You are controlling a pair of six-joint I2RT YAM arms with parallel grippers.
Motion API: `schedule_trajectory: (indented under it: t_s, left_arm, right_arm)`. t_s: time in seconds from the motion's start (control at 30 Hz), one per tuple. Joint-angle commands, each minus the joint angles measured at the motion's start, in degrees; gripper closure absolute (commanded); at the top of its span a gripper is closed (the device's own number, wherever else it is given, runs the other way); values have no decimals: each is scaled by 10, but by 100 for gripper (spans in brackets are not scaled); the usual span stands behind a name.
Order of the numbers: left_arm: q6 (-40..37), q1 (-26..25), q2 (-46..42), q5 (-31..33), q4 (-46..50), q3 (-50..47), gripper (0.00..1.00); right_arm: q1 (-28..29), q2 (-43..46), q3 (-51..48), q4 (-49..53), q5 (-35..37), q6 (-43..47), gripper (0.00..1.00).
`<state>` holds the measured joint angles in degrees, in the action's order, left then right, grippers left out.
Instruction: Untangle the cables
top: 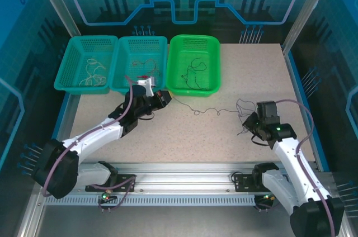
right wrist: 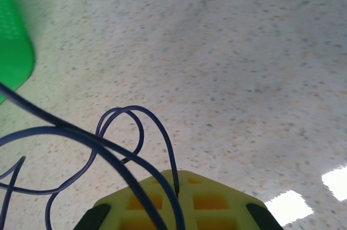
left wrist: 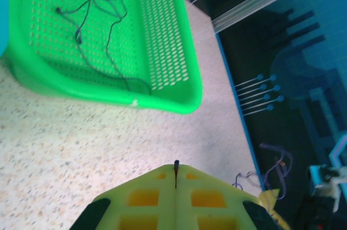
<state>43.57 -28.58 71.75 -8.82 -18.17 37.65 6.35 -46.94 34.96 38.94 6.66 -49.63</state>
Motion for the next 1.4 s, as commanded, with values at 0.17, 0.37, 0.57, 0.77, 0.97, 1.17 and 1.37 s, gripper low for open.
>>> schedule_trajectory:
  t_s: [0.17, 0.37, 0.57, 0.77, 0.97, 1.17, 1.37]
  left_arm:
    - [-134, -62, 36, -35, -59, -40, 56]
    - [-281, -69, 14, -111, -68, -19, 36]
    - [-375, -112, 90, -177, -145, -1, 24]
    - [-354, -124, 199, -193, -352, 17, 7]
    - [-323, -124, 267, -170, -425, 75, 1]
    - [-326, -124, 292, -153, -433, 111, 44]
    - [-315, -124, 249, -128, -432, 69, 100]
  right_arm:
    - [62, -30, 80, -82, -134, 127, 100]
    - [118, -50, 133, -69, -149, 157, 100]
    - [130, -54, 164, -76, -168, 144, 100]
    - [147, -47, 180, -92, -202, 157, 100]
    - [175, -53, 186, -95, -222, 161, 100]
    - [190, -53, 189, -97, -207, 155, 100]
    - [174, -30, 190, -18, -49, 125, 100]
